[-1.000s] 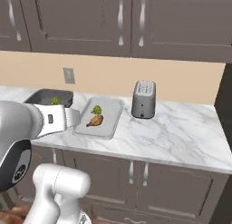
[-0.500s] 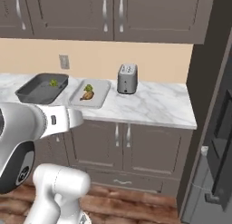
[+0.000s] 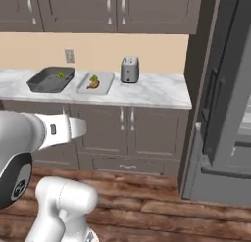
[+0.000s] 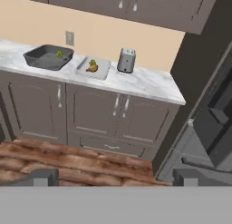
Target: Place one broccoli and one chicken drumstick in each tupperware on the nearby counter, to pack two identical lunches.
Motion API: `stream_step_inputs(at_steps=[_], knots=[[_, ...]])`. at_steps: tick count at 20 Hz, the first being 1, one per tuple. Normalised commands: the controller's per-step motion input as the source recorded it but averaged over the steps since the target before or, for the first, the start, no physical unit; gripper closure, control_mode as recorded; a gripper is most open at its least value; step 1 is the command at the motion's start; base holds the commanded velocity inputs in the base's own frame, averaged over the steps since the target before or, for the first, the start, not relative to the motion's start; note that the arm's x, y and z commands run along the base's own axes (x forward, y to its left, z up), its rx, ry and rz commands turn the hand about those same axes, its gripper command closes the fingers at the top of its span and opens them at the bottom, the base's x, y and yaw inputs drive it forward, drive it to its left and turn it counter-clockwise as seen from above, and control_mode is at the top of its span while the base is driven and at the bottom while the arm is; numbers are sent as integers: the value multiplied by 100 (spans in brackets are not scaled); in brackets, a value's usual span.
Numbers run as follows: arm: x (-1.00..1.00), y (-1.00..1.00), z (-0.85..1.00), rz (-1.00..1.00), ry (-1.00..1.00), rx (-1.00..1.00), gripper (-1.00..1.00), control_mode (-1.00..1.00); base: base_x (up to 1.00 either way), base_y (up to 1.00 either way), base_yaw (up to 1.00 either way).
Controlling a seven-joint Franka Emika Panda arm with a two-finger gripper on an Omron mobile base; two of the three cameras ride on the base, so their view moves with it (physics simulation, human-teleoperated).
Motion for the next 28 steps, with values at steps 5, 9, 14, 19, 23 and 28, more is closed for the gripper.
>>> stream_step_inputs(at_steps=[5, 9, 14, 19, 23, 28], knots=[[0, 0, 0, 0, 0, 0, -100, 100, -4, -95, -12], [0, 0, 0, 0, 0, 0, -100, 100, 0, -100, -6], [0, 0, 0, 0, 0, 0, -100, 100, 0, -100, -2], [0, 0, 0, 0, 0, 0, -100, 100, 3, -100, 1], [0, 0, 0, 0, 0, 0, -100, 100, 5, -100, 9], [0, 0, 0, 0, 0, 0, -100, 100, 17, -76, 17]])
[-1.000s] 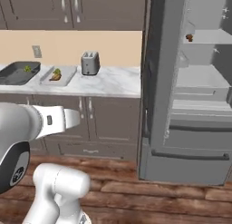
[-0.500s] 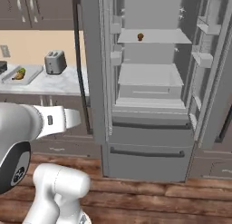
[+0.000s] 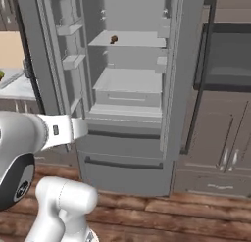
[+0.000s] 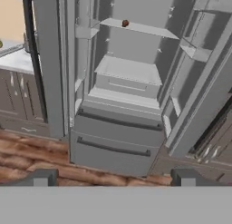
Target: Place one broccoli and one chicken drumstick in each tupperware on the nearby counter, to pack two identical lunches.
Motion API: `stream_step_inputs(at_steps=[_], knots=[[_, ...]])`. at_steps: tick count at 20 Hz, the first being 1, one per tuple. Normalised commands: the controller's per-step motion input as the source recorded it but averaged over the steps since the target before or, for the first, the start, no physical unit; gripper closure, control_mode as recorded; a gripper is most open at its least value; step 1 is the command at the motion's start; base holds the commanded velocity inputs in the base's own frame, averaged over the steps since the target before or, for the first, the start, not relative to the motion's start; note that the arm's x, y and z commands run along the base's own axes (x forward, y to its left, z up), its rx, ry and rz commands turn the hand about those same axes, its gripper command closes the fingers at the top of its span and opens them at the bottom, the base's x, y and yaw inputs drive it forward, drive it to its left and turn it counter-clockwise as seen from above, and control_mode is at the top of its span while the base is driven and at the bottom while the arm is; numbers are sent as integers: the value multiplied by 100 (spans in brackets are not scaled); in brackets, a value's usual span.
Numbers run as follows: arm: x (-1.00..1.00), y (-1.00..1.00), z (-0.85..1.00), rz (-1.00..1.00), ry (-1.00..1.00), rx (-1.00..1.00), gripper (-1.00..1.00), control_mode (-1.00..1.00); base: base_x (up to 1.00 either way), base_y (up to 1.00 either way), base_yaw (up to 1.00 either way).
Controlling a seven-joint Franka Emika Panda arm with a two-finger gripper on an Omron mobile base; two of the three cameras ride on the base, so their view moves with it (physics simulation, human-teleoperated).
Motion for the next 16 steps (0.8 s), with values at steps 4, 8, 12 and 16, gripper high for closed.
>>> stream_step_inputs(at_steps=[4, 8, 12, 16], knots=[[0, 0, 0, 0, 0, 0, -100, 100, 41, -26, 22], [0, 0, 0, 0, 0, 0, -100, 100, 74, 0, 22], [0, 0, 0, 0, 0, 0, -100, 100, 79, -2, 12], [0, 0, 0, 0, 0, 0, -100, 100, 46, -32, 0]])
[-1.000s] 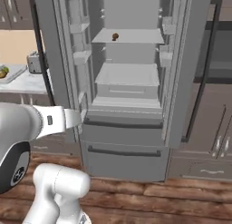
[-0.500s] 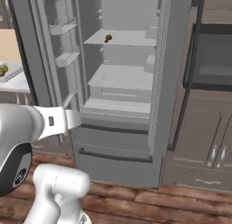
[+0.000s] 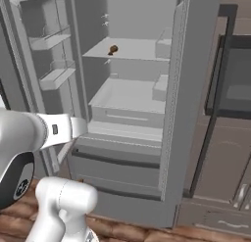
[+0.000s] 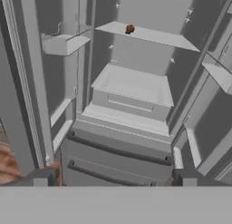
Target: Place one broccoli and one chicken drumstick in each tupperware on the nearby counter, to pack two identical lunches.
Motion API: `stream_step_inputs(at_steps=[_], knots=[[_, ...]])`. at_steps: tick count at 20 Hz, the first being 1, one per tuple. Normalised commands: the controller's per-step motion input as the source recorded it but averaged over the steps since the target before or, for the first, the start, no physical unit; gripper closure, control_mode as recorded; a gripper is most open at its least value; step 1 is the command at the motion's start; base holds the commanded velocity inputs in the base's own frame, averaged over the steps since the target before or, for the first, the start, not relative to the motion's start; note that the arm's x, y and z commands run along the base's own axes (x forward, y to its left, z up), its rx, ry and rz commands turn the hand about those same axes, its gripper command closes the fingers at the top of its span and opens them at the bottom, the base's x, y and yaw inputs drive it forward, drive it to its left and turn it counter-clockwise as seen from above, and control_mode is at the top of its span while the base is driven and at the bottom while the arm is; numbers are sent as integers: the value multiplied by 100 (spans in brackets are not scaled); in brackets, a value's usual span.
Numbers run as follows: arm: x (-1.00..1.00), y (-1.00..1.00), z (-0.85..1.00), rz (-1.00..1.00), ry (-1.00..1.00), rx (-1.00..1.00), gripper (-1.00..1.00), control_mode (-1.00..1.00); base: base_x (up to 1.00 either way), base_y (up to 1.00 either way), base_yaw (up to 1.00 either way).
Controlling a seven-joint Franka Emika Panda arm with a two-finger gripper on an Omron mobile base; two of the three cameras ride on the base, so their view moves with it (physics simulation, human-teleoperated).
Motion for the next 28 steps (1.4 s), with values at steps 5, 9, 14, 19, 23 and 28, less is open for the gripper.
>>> stream_step_inputs(at_steps=[5, 9, 14, 19, 23, 28], knots=[[0, 0, 0, 0, 0, 0, -100, 100, 62, -21, 0], [0, 0, 0, 0, 0, 0, -100, 100, 84, -19, 0], [0, 0, 0, 0, 0, 0, -100, 100, 87, -27, 0], [0, 0, 0, 0, 0, 0, -100, 100, 69, -12, 0], [25, 0, 0, -2, 1, 0, -100, -100, 9, 0, 0], [34, 0, 6, -4, 0, 0, -100, -100, 0, 0, 0]])
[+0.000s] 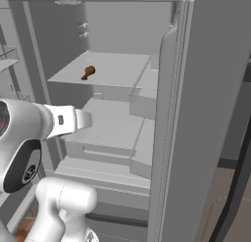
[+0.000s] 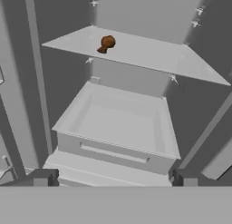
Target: Place one broccoli and one chicken drumstick in each tupperware on the nearby counter, to pack two identical lunches.
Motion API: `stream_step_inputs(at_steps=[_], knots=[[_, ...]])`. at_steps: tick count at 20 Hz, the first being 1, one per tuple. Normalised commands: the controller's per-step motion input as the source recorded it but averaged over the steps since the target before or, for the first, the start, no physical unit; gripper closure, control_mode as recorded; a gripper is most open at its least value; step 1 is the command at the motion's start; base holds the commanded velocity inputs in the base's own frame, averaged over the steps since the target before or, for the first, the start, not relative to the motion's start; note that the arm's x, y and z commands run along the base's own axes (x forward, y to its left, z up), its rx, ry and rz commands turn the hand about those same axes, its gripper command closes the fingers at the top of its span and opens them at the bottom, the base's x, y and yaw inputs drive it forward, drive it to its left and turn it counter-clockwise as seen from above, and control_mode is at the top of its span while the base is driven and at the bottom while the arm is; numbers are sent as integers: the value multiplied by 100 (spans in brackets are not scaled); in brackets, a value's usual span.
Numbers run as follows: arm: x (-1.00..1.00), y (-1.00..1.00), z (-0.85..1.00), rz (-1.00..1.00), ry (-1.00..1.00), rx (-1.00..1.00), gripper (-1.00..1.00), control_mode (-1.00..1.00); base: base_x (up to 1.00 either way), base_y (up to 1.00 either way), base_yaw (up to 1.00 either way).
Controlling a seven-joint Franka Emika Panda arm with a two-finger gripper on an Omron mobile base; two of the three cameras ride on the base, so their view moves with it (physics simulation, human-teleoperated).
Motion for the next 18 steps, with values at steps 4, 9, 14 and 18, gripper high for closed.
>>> stream_step_inputs(at_steps=[4, 9, 14, 18], knots=[[18, 0, 16, -6, 0, 4, -100, -100, 0, 0, 0], [21, 0, 15, -3, -11, 13, -100, -100, 0, 0, 0], [27, 6, 25, 0, -9, 16, -100, -100, 0, 0, 0], [30, 24, 28, 0, 0, 8, -100, -100, 0, 0, 0]])
